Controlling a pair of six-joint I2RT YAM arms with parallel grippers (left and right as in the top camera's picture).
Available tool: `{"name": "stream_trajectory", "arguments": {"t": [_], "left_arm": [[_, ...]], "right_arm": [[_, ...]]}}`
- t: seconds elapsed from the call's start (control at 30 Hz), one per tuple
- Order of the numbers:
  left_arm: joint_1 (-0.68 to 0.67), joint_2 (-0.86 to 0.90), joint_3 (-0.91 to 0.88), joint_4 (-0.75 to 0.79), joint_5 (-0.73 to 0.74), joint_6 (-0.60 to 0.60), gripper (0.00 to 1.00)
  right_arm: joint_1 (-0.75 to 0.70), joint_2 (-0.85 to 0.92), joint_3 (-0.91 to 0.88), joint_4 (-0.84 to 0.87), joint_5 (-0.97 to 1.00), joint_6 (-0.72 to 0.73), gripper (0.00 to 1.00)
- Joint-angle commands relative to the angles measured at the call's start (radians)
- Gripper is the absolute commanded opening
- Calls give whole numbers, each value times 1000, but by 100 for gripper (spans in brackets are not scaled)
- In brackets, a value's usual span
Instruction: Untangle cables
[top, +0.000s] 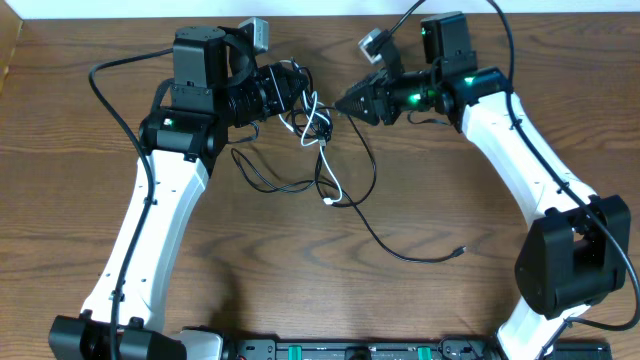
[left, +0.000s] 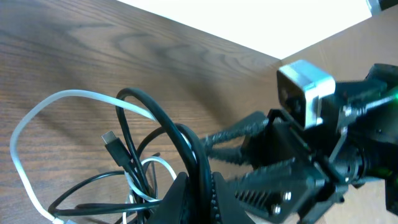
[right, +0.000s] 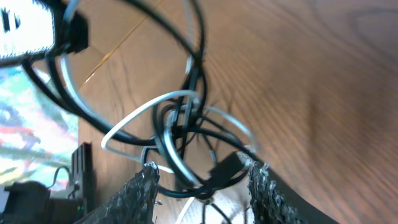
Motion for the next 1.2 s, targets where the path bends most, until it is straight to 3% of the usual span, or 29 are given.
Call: {"name": "stream_trajectory", "arguments": {"t": [0.0,0.2,0.3,0.5,0.7,0.83,1.07,1.17], "left_arm": [[-1,-6,29,2,-5,-4,8],[-1,-6,29,2,-2,-11,7],[-1,-6,29,2,-1,-55,8],[-1,-6,29,2,36,-73,7],[23,-7,29,-31,-68,-46,8],[38,-7,29,-100,-208,-46,8],[39,-5,29,-195,-314,22,8],[39,1,28,-278,-454,68,7]], "right_arm": [[39,14,10,-12,-16,-52,45],[95,42,6,10,19,-51,45],[121,54,6,21,92,-38,40],[168,90,6,39,328,26,1],[135,64,8,45,320,47,1],[87,20,8,40,233,46,1],[25,2,8,48,72,36,1],[-8,-1,8,48,53,41,1]]}}
